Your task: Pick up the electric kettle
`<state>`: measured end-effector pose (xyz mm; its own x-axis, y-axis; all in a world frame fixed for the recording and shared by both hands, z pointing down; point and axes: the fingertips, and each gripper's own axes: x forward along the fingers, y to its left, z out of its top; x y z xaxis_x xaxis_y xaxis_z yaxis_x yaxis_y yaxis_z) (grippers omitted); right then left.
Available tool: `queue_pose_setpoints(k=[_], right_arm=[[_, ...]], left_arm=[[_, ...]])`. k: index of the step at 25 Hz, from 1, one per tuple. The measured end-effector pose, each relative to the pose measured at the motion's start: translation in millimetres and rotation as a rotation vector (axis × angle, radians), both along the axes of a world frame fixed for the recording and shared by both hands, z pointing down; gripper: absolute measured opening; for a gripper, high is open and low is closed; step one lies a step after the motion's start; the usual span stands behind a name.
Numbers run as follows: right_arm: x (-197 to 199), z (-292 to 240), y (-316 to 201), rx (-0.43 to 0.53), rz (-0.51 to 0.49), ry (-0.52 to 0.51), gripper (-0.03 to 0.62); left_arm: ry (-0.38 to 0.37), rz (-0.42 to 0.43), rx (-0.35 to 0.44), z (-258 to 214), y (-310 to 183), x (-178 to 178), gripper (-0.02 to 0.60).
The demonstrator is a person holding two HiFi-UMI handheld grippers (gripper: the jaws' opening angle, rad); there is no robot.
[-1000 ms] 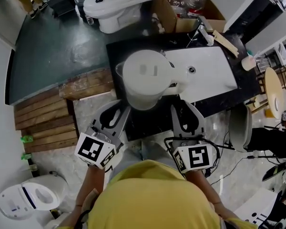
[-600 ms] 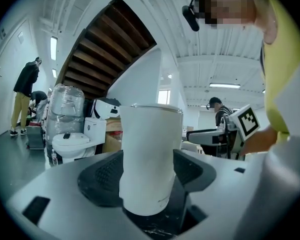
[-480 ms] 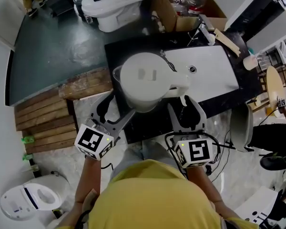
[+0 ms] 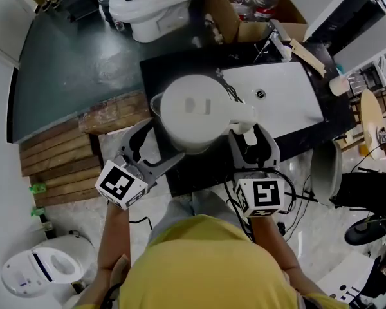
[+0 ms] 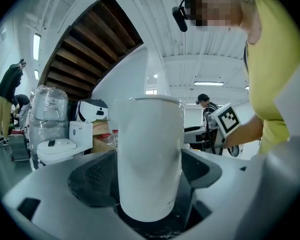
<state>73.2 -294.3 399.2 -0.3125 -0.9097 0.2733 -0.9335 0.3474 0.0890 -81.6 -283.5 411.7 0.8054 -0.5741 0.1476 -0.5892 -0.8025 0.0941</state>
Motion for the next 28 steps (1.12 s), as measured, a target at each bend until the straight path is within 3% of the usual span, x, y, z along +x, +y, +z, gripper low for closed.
queue_pose_setpoints(k=[7,10,12,16,20,24,28], right_arm=[[-1.6,9.3,-15.7,-0.008,-0.010,0.014,0.229],[-2.2,12.3,-20.3,-0.016,-0.013,0.010,0.229],[-2.0,15.3,-22.9,-0.020,-0.016,0.015,0.229],[-0.9,20.7,-28.2,-0.024,-0.018,0.026,0.229],[0.4,27.5,-31.6,-0.030,0.000,0.027,0.216],[3.4,26.6,-35.3,-0.007,0.029,0.049,0.137],[3.5,24.4,-36.5,0.016,0.036,0.048,0.133]], left_arm=[[0.010,0.108,0.040,-2.1,-5.8,9.0,0.416],[0.043,0.148,0.007,-0.2,-10.8,12.5,0.433],[0.069,0.166,-0.032,5.7,-15.0,14.9,0.489],[-0.004,0.229,-0.052,24.2,-15.0,23.6,0.509],[0.032,0.247,-0.042,29.8,-17.0,28.8,0.518],[0.082,0.242,-0.024,28.5,-18.9,27.1,0.518],[0.085,0.228,-0.015,28.2,-18.9,26.2,0.517]])
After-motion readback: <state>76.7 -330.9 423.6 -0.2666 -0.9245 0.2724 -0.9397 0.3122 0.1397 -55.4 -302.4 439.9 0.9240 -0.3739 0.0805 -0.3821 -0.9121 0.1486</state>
